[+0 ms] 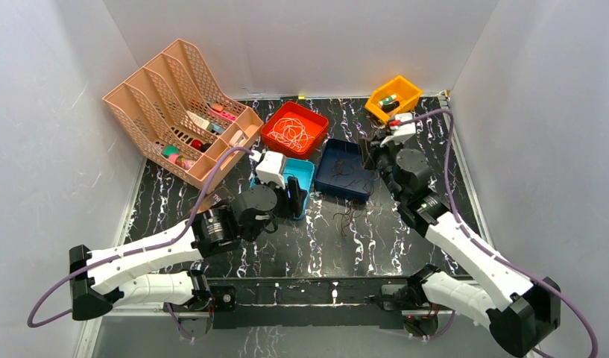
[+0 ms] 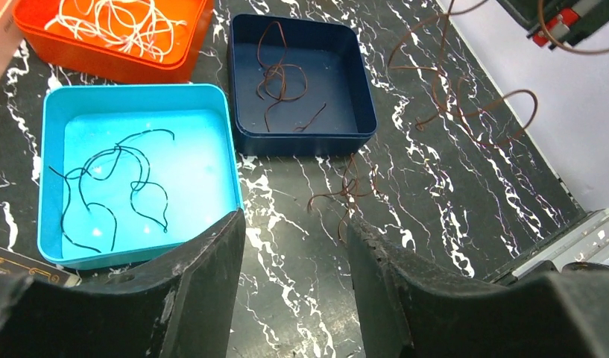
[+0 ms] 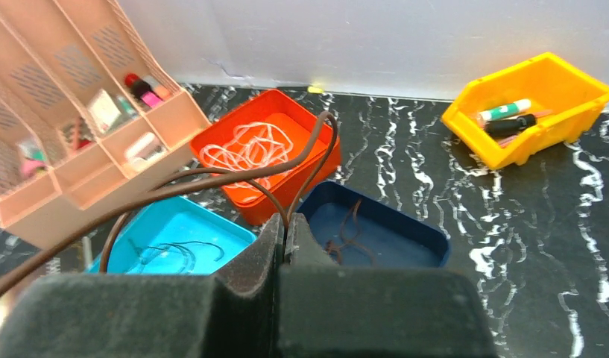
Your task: Untangle the cables
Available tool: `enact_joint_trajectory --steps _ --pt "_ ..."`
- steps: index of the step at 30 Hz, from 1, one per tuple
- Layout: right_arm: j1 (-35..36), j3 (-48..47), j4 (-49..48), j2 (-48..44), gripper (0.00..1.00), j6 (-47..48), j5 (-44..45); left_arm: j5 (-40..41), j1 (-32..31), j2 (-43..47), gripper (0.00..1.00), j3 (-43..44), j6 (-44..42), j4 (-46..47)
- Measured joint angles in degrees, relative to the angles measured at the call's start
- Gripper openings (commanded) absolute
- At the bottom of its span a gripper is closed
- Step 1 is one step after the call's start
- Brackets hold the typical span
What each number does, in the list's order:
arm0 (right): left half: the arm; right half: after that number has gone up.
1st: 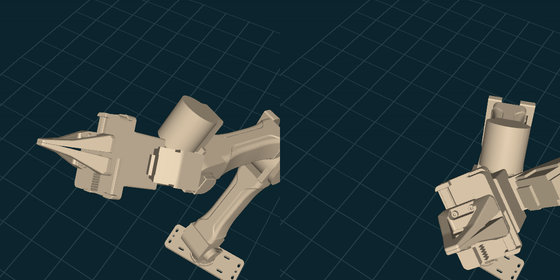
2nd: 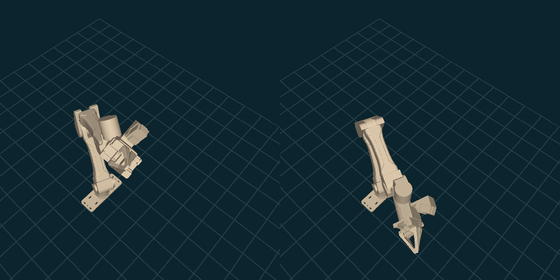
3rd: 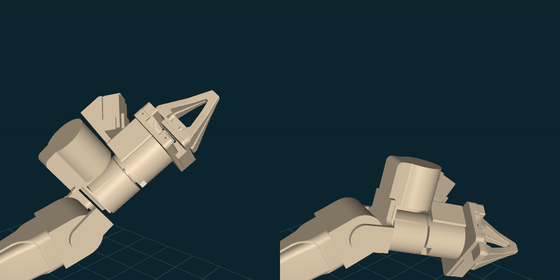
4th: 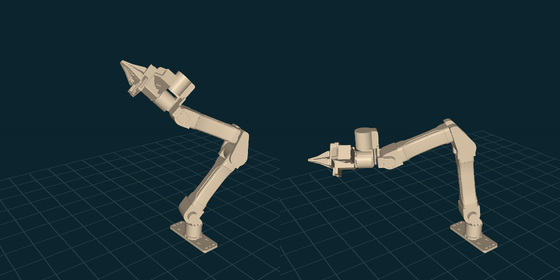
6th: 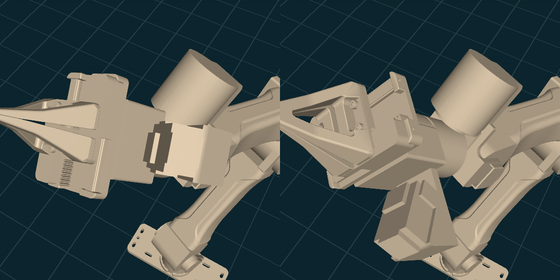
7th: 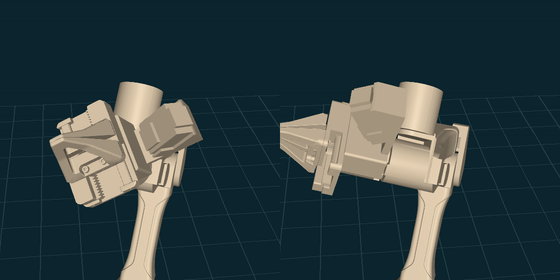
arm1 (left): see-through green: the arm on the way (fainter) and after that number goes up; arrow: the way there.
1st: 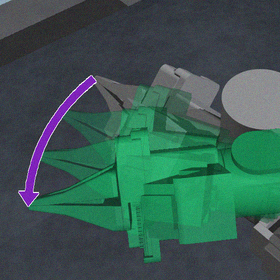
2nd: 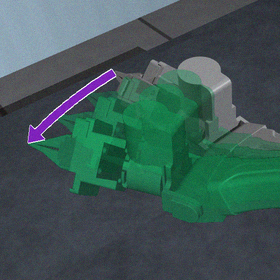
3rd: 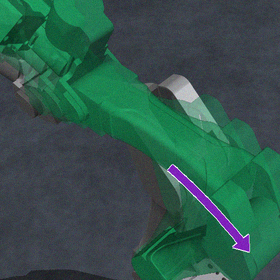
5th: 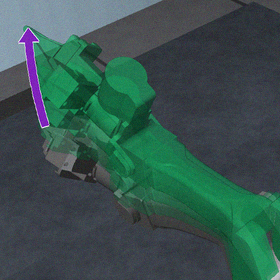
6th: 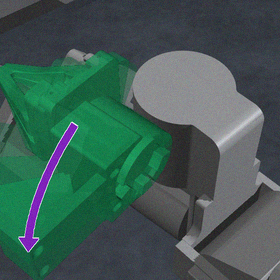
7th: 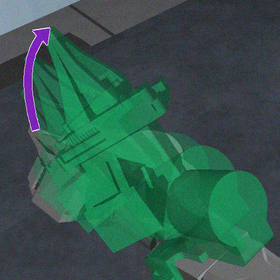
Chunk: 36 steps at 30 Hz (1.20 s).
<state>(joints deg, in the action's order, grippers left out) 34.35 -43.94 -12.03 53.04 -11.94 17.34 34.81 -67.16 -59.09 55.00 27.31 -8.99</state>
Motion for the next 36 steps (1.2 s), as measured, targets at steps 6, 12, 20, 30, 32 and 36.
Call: enact_joint_trajectory --steps 6,12,20,30,32,36 --pt "-0.3 -14.3 11.5 14.6 0.00 9.8 4.0 -0.3 0.0 0.0 0.53 -1.9 3.5 -0.1" --pt "-1.4 -17.2 11.4 27.0 0.00 14.5 5.8 -0.3 0.3 0.4 0.54 -2.3 4.4 -0.5" --pt "-6.5 -17.5 1.0 38.4 0.00 14.5 3.0 0.2 0.3 1.9 0.55 -4.0 5.6 -1.8" --pt "-10.2 -17.6 -2.2 47.4 0.01 15.0 2.8 0.2 0.3 1.8 0.55 -4.0 6.0 -1.8" --pt "-10.2 -17.8 -1.2 48.4 0.03 14.9 2.2 0.1 0.3 1.7 0.55 -4.0 6.1 -1.8" --pt "-10.2 -18.2 2.3 48.6 0.10 14.1 1.3 0.1 0.5 1.7 0.55 -4.0 6.2 -1.7"
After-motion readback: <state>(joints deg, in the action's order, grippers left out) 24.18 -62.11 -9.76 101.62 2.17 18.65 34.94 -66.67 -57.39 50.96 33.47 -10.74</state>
